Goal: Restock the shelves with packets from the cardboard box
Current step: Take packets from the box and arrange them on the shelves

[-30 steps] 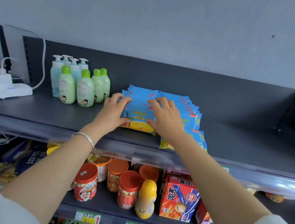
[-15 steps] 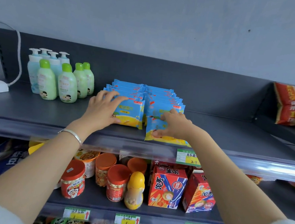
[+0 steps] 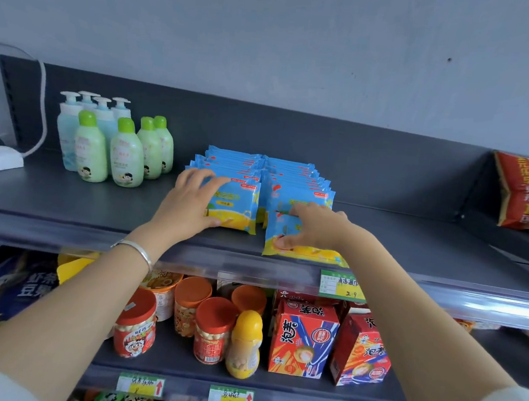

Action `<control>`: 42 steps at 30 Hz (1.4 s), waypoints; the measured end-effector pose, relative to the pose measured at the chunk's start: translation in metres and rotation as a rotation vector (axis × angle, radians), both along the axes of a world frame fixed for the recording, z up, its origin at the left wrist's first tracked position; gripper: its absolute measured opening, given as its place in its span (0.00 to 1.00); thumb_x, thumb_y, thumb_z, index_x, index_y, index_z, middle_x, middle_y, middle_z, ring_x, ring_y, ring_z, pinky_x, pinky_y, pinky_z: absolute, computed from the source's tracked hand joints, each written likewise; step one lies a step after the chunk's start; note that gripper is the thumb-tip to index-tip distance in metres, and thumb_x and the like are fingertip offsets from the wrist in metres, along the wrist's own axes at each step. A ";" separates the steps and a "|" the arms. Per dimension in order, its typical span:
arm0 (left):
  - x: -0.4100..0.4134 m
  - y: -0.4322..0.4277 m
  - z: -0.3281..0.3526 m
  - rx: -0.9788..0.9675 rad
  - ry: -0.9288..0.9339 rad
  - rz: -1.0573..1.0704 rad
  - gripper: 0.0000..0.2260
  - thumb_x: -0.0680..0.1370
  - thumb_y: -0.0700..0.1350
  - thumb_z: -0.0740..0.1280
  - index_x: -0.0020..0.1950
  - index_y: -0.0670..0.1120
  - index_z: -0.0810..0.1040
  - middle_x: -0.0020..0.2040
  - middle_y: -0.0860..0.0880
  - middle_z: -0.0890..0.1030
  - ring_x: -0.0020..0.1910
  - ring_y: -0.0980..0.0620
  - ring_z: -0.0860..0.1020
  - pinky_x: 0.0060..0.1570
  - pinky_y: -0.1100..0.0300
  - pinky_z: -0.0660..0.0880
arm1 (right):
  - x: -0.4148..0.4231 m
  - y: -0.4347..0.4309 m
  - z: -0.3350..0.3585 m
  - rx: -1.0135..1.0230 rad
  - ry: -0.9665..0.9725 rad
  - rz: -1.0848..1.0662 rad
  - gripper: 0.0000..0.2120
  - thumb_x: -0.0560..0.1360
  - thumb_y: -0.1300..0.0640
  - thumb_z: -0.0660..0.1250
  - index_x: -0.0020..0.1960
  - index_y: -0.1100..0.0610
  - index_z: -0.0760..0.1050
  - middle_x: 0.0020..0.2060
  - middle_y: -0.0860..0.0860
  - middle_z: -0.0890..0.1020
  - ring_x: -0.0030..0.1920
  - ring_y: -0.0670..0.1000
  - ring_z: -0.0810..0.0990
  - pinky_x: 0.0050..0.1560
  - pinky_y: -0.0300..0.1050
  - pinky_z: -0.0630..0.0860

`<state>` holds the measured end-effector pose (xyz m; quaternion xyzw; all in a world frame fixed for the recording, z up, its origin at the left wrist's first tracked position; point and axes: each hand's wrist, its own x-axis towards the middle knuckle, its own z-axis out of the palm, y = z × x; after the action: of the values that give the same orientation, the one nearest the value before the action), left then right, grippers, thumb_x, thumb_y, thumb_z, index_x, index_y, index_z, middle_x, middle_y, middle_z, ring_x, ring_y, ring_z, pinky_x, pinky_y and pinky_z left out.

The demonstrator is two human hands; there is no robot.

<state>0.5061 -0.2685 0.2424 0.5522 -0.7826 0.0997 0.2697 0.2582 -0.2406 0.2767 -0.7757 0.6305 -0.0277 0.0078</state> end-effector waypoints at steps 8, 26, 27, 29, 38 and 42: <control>-0.001 -0.003 -0.001 -0.023 -0.024 -0.019 0.36 0.70 0.52 0.73 0.74 0.52 0.60 0.71 0.48 0.61 0.71 0.46 0.55 0.68 0.50 0.61 | 0.019 0.000 -0.003 -0.454 -0.120 0.080 0.23 0.70 0.44 0.70 0.61 0.52 0.70 0.54 0.50 0.76 0.57 0.56 0.72 0.54 0.51 0.66; 0.002 -0.002 -0.003 -0.064 0.001 -0.008 0.34 0.70 0.54 0.74 0.73 0.52 0.64 0.72 0.46 0.63 0.72 0.44 0.57 0.67 0.49 0.59 | 0.024 -0.020 -0.027 -0.723 -0.062 0.028 0.25 0.67 0.44 0.73 0.61 0.54 0.76 0.56 0.54 0.77 0.58 0.61 0.74 0.62 0.58 0.66; 0.002 -0.002 -0.002 -0.063 -0.005 -0.005 0.34 0.70 0.54 0.73 0.73 0.52 0.64 0.72 0.47 0.63 0.71 0.44 0.58 0.67 0.49 0.59 | 0.024 -0.020 -0.027 -0.722 -0.063 0.033 0.26 0.68 0.44 0.73 0.61 0.54 0.76 0.57 0.54 0.76 0.58 0.61 0.73 0.62 0.58 0.66; 0.002 -0.002 -0.003 -0.064 -0.013 0.005 0.34 0.69 0.55 0.73 0.73 0.52 0.64 0.72 0.47 0.63 0.71 0.45 0.59 0.66 0.48 0.60 | 0.023 -0.018 -0.027 -0.719 -0.069 0.032 0.26 0.68 0.43 0.73 0.62 0.53 0.75 0.57 0.54 0.76 0.58 0.61 0.73 0.61 0.57 0.67; 0.002 0.001 -0.004 -0.145 -0.011 -0.021 0.28 0.70 0.52 0.74 0.68 0.50 0.72 0.67 0.47 0.71 0.67 0.43 0.65 0.63 0.47 0.62 | 0.023 -0.013 -0.027 -0.715 -0.089 0.056 0.25 0.67 0.45 0.73 0.61 0.55 0.76 0.56 0.55 0.77 0.57 0.61 0.74 0.56 0.57 0.69; 0.002 0.002 -0.004 -0.184 -0.032 -0.038 0.23 0.70 0.49 0.73 0.64 0.49 0.76 0.63 0.47 0.74 0.65 0.43 0.67 0.61 0.45 0.64 | 0.022 -0.012 -0.031 -0.752 -0.083 0.062 0.24 0.66 0.45 0.74 0.58 0.55 0.78 0.53 0.55 0.78 0.52 0.62 0.76 0.51 0.56 0.72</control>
<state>0.5081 -0.2666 0.2379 0.5086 -0.7846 0.1749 0.3086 0.2799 -0.2525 0.2460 -0.7412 0.5518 -0.2885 -0.2509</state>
